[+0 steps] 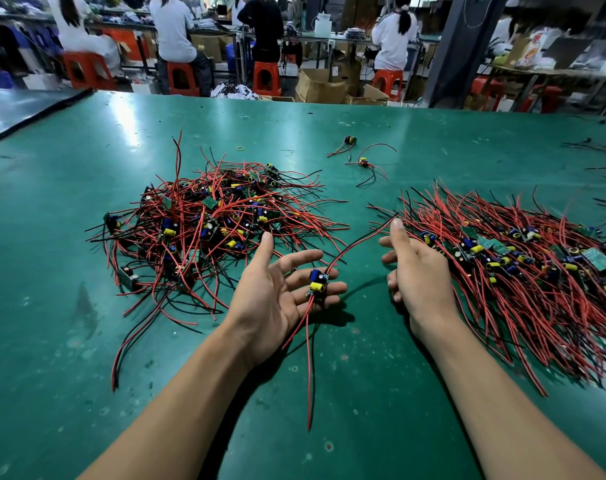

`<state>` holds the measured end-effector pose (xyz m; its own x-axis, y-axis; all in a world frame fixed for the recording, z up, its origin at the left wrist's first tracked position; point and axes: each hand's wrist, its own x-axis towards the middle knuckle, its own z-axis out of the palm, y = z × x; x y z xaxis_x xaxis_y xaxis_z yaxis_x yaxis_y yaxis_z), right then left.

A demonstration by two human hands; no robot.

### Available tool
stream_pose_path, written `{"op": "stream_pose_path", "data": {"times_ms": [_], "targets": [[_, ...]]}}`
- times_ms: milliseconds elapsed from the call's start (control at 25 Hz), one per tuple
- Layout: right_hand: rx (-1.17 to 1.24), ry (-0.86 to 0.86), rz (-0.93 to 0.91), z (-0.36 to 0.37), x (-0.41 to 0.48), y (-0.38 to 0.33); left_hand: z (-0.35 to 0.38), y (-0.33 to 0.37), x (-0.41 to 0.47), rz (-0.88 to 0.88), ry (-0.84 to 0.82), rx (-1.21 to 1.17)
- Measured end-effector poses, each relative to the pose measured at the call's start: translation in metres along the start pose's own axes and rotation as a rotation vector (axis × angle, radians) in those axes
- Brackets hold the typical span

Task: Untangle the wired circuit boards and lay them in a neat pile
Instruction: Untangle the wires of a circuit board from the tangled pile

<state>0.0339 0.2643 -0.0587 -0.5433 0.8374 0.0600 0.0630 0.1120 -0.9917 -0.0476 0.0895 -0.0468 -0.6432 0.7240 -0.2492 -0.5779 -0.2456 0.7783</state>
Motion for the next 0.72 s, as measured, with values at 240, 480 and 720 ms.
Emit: {"op": "stream_pose_path", "data": {"times_ms": [240,480,720], "targets": [[-0.107,-0.029,-0.060,0.004,-0.005,0.001,-0.004,-0.002,0.003,0.011,-0.025,-0.038],[-0.238,-0.242,-0.196,0.030,-0.037,-0.011,-0.005,-0.004,0.007,0.019,-0.060,0.013],[-0.478,-0.115,-0.326,0.014,-0.027,-0.017,-0.004,-0.005,0.006,0.009,-0.033,0.011]]}}
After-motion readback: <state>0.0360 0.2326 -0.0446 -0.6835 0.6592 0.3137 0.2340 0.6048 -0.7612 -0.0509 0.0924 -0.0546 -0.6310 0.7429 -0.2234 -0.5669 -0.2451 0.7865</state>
